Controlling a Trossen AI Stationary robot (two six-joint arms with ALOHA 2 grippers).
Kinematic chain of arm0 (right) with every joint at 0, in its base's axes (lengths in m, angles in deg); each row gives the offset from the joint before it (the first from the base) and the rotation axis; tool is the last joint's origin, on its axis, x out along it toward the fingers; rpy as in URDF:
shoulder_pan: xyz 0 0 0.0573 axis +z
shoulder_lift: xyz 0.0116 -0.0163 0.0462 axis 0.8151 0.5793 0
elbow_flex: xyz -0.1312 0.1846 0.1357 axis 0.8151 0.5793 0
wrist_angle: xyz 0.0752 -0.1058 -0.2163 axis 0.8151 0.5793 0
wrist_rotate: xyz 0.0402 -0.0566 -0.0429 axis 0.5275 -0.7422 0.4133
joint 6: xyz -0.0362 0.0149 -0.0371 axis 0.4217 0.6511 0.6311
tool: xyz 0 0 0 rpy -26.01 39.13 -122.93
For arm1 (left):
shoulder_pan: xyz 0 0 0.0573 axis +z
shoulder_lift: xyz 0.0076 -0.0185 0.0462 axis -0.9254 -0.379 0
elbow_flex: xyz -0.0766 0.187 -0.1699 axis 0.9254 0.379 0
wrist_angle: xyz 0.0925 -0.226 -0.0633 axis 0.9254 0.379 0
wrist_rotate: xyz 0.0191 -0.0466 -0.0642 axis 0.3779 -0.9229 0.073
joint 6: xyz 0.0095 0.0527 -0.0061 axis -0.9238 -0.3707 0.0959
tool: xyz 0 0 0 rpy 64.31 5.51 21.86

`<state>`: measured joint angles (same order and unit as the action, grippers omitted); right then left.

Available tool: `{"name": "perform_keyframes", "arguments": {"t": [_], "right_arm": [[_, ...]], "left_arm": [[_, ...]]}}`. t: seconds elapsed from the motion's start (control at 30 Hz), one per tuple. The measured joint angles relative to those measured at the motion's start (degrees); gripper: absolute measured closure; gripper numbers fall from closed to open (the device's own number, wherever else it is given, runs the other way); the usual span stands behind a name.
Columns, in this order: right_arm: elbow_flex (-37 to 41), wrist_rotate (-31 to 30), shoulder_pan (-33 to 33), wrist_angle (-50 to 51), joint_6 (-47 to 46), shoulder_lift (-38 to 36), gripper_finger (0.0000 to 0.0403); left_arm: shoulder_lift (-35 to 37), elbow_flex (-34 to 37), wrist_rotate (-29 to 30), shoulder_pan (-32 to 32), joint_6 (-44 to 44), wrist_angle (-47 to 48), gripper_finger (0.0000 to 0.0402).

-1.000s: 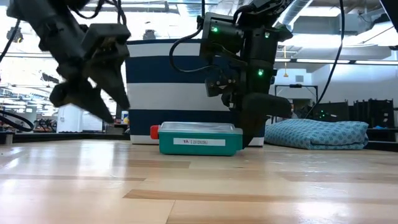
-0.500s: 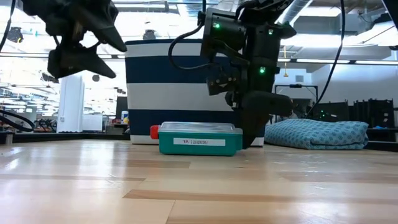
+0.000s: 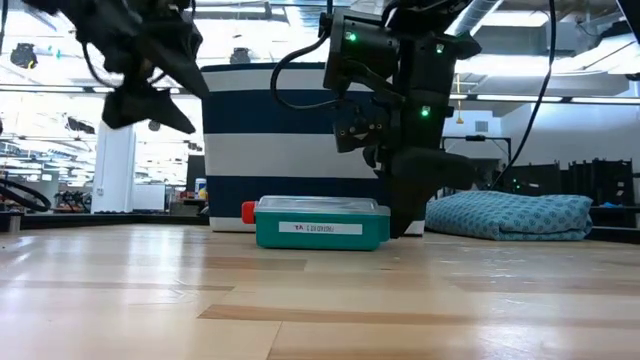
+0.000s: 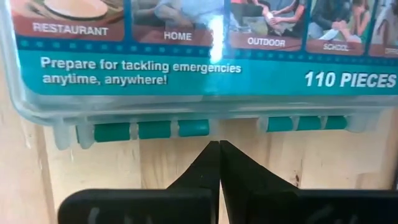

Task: Pick & place medical supplies in basket/bin

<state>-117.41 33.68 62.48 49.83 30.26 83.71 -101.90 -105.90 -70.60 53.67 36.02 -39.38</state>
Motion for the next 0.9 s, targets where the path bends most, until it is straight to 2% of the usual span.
{"name": "perform_keyframes", "arguments": {"t": [0.1, 0.23, 0.37, 0.6, 0.77, 0.9], "right_arm": [[0.0, -0.8, -0.1, 0.1, 0.0, 0.0, 0.0403], [0.0, -1.0, -0.1, 0.3, -0.1, 0.0, 0.0403], [0.0, -1.0, -0.1, 0.3, -0.2, 0.0, 0.0403], [0.0, -0.9, -0.5, 0.4, 0.0, 0.0, 0.0403], [0.0, -1.0, -1.3, 0.4, 1.5, 0.0, 0.0403], [0.0, -0.7, -1.7, 0.4, 2.9, 0.0, 0.0403]], "left_arm": [[1.0, 4.8, -5.6, 4.5, -0.5, -7.7, 0.0171], [1.4, 16.7, -12.9, 9.3, 5.9, -29.1, 0.0171], [0.5, 25.4, -12.6, 10.8, 13.6, -44.8, 0.017], [-4.2, 27.1, -12.8, 12.9, 15.2, -49.2, 0.016], [-8.9, 27.0, -15.6, 16.5, 15.0, -51.4, 0.015], [-14.5, 26.7, -18.7, 18.7, 14.9, -57.0, 0.0142]]}}
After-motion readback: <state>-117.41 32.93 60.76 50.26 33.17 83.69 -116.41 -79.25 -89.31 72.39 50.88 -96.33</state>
